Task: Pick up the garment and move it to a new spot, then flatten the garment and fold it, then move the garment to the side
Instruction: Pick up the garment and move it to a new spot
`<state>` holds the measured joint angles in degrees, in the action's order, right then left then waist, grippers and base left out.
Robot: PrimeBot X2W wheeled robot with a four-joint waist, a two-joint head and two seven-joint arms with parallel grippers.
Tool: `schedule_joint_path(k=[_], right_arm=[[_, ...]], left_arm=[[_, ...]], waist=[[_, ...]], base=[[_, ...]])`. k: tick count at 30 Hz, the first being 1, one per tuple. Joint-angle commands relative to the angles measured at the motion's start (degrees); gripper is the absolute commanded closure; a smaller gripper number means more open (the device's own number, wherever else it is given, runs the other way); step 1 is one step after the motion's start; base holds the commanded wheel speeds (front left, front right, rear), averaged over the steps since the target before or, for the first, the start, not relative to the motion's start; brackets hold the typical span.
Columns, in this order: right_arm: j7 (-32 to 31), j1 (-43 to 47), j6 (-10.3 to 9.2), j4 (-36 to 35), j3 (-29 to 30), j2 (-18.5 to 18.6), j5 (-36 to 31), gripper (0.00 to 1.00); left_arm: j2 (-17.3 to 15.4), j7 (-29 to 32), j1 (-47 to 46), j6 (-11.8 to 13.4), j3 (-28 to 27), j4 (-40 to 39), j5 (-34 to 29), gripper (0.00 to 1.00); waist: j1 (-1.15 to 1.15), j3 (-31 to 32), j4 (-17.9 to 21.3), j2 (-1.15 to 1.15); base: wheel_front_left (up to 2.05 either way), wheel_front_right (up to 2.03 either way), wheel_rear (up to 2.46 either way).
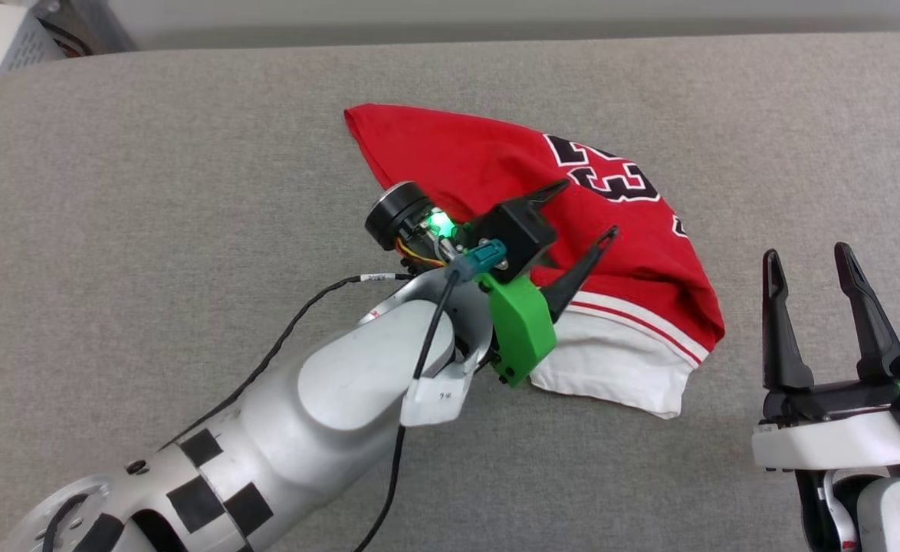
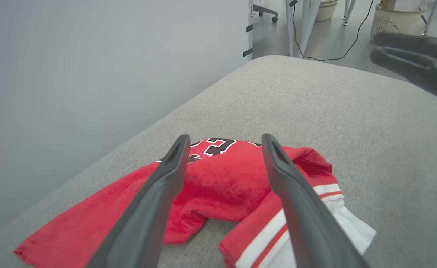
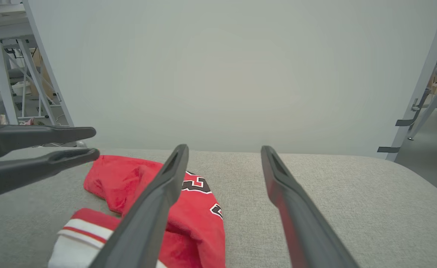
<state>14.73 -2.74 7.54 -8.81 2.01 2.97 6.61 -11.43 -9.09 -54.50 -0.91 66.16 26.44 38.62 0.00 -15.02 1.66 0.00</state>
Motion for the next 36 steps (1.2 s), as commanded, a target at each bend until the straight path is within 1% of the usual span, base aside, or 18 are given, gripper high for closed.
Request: schedule_joint_path(k=[1,3,7,8,10,14,17,19,22,26,30,36], right_arm=[[0.27,0.86,-0.05,0.02,0.04,-0.09,-0.49,0.00],[0.27,1.31,-0.05,-0.03,0.01,-0.09,-0.69,0.00],[0.27,2.20,-0.05,0.01,0.23,-0.09,-1.01,0.00],[0.27,2.45,-0.05,0.04,0.27,-0.09,-1.08,0.00],[0.27,2.87,-0.05,0.09,0.60,-0.09,-1.14,0.00],[0.27,3.56,-0.05,0.36,0.46,-0.09,-1.21,0.00],[0.27,3.89,-0.05,0.55,0.35,-0.09,-1.11,0.00],[0.27,4.08,-0.05,0.66,0.28,-0.09,-0.93,0.00],[0.27,4.43,-0.05,0.99,-0.07,-0.09,-0.63,0.00],[0.27,4.83,-0.05,1.52,-0.02,-0.09,0.10,0.00],[0.27,5.48,-0.05,1.89,0.36,-0.09,0.79,0.00],[0.27,7.26,-0.05,2.63,0.59,-0.09,1.63,0.00]], left_arm=[[-0.96,-1.61,1.79,1.58,-0.81,-0.66,-0.04,0.00],[-2.17,-3.38,3.59,3.74,-2.27,-1.87,0.02,0.00],[-5.17,-5.57,7.67,9.33,-6.51,-4.41,-1.32,0.00],[-5.97,-5.77,9.05,11.04,-8.16,-5.33,-1.90,0.00],[-6.98,-5.85,11.68,13.39,-11.96,-8.58,-3.75,0.00],[-9.06,-5.88,18.93,16.86,-20.25,-14.37,-8.25,0.00],[-9.71,-5.89,24.38,18.78,-27.18,-17.78,-10.94,0.00],[-9.88,-5.89,28.22,19.44,-31.76,-19.73,-12.79,0.00],[-9.52,-5.90,33.92,19.40,-38.68,-22.56,-15.41,0.00],[-8.11,-5.90,41.27,17.22,-45.73,-25.17,-18.65,0.00],[-5.56,-5.90,46.90,14.03,-50.21,-25.78,-20.86,0.00],[-1.38,-5.90,51.88,9.30,-53.93,-25.29,-24.08,0.00]], waist=[[0.00,2.96,-2.69,0.00],[0.00,3.84,-3.44,0.00],[0.00,5.37,-4.87,0.00],[0.00,5.75,-5.26,0.00],[0.00,6.34,-6.06,0.00],[0.00,7.25,-6.96,0.00],[0.00,7.86,-7.19,0.00],[0.00,8.28,-7.25,0.00],[0.00,8.96,-6.96,0.00],[0.00,9.94,-5.84,0.00],[0.00,10.68,-4.54,0.00],[0.00,11.93,-3.08,0.00]], base=[[0.00,0.00,0.00],[0.00,0.00,0.00],[0.00,0.00,0.00],[0.00,0.00,0.00],[0.00,0.00,0.00],[0.00,0.00,0.00],[0.00,0.00,0.00],[0.00,0.00,0.00],[0.00,0.00,0.00],[0.00,0.00,0.00],[0.00,0.00,0.00],[0.00,0.00,0.00]])
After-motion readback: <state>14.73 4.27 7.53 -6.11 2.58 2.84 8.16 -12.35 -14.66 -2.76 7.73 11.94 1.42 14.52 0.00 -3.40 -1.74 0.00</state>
